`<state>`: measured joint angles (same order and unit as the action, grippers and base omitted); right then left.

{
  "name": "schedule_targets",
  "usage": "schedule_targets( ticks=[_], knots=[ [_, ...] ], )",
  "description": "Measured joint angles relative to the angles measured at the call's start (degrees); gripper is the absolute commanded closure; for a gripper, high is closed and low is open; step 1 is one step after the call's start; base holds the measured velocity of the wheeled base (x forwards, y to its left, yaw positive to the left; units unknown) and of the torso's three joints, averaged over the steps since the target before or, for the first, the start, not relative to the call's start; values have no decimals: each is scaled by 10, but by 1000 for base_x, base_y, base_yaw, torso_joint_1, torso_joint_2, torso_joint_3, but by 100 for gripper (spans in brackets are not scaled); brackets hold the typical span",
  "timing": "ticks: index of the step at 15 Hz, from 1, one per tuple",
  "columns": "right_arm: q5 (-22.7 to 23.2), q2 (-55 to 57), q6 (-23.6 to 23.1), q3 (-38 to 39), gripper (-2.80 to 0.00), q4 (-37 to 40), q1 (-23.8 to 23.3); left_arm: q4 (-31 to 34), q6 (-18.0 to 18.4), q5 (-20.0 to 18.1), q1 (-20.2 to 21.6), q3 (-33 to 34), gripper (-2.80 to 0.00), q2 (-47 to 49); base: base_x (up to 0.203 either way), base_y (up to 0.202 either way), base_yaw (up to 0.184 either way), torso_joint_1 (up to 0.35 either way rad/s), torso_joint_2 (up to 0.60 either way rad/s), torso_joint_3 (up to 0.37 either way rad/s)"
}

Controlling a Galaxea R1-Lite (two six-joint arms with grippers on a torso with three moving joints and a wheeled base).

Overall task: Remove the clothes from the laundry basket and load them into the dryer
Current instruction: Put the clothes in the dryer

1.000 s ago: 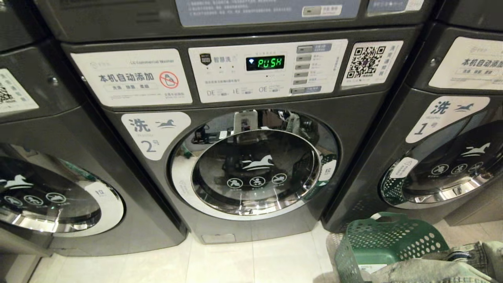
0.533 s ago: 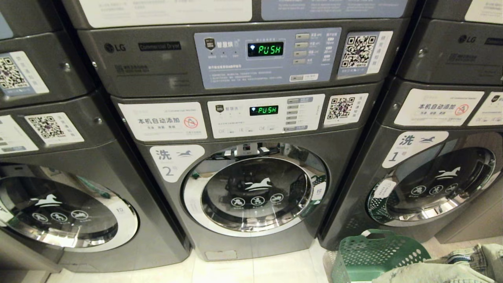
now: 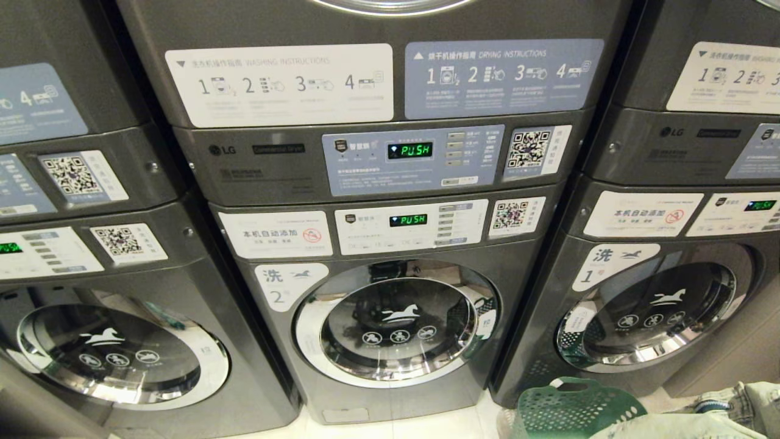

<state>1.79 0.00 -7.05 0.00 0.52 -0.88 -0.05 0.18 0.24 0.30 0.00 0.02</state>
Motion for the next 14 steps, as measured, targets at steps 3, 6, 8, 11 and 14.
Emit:
schedule_targets(
  ticks=[3,6,8,11,14],
  knots=[
    [0,0,0,0,0,-1,0,0,0,0,0,0,0,0,0,0,0,262,-551,-292],
    [-1,0,1,0,0,0,0,0,0,0,0,0,0,0,0,0,0,191,-395,-207],
    [-1,0,1,0,0,0,0,1,0,0,0,0,0,0,0,0,0,171,-354,-185],
    [-1,0,1,0,0,0,0,1,0,0,0,0,0,0,0,0,0,166,-342,-178],
    [-1,0,1,0,0,0,0,0,0,0,0,0,0,0,0,0,0,159,-327,-175]
  ],
)
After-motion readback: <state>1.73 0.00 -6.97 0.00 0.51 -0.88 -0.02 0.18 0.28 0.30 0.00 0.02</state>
